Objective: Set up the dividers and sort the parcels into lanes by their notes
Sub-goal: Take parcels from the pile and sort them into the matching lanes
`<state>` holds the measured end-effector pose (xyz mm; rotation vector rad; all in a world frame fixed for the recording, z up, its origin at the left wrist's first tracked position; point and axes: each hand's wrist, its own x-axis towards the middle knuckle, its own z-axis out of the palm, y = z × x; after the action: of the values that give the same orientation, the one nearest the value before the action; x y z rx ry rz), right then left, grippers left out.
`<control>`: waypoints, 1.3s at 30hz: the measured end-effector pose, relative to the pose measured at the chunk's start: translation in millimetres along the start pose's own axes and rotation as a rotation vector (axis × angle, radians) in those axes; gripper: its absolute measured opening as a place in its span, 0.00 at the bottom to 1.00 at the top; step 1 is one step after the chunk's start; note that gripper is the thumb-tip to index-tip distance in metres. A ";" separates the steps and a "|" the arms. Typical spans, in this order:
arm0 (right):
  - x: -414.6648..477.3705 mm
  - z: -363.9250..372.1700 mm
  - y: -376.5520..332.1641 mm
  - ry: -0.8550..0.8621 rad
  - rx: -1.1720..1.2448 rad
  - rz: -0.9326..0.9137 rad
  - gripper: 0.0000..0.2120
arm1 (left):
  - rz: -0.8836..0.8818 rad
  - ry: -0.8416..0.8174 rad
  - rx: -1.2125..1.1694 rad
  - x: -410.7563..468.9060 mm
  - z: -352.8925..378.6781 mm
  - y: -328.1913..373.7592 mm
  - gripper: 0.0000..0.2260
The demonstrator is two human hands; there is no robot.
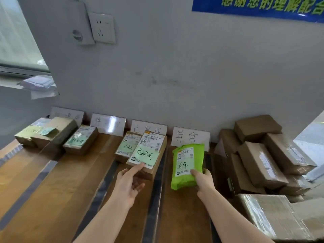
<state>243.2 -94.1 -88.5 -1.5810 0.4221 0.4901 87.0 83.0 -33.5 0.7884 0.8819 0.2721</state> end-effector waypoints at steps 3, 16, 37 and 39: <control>22.2 10.7 3.2 -0.030 0.011 0.071 0.24 | 0.002 0.014 -0.010 16.4 9.0 -1.4 0.36; 64.2 21.0 8.3 -0.005 -0.246 0.007 0.16 | -0.006 0.007 -0.038 49.6 20.2 -7.0 0.32; -83.9 123.4 -30.0 -0.380 -0.185 -0.252 0.28 | 0.045 -0.066 0.098 35.2 -10.8 36.3 0.34; -78.3 131.4 -27.9 -0.299 -0.148 -0.245 0.27 | 0.032 -0.081 0.258 36.1 -16.8 44.2 0.34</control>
<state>185.3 36.9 -28.1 -1.6427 -0.0364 0.5674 100.7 140.7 -29.5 1.0470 0.8380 0.1548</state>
